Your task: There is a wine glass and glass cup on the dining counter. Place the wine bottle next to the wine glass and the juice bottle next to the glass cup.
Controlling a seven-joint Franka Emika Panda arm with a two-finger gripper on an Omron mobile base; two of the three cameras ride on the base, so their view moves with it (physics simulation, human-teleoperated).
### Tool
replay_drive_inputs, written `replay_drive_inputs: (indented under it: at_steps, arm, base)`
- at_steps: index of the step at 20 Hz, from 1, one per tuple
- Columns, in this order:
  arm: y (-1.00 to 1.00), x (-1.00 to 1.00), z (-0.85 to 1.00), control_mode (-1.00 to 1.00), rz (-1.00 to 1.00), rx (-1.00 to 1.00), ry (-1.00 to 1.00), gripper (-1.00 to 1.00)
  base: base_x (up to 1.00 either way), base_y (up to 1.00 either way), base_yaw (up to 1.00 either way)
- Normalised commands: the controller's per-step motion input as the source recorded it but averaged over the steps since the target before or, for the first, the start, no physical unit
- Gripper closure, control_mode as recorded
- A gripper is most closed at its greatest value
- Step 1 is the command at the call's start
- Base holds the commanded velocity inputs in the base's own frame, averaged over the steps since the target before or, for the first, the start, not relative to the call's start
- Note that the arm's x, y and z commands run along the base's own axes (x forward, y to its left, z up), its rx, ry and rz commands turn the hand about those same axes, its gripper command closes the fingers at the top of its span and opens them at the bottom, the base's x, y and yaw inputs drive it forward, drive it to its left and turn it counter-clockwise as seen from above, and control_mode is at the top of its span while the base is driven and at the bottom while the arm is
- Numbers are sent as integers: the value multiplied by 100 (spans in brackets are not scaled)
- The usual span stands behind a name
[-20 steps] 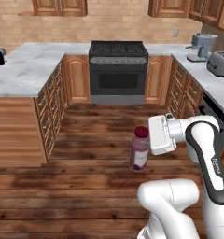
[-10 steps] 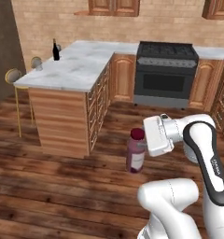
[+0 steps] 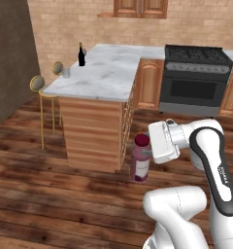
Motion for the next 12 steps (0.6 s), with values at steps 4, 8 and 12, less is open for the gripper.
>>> replay_drive_inputs:
  at_steps: [4,8,12]
  arm:
    - [0,0,0,100,0,0,0,100]
    - [0,0,0,100,0,0,0,100]
    - [0,0,0,100,0,0,0,100]
  base:
    - [72,69,0]
    - [74,62,-1]
    - [75,55,-4]
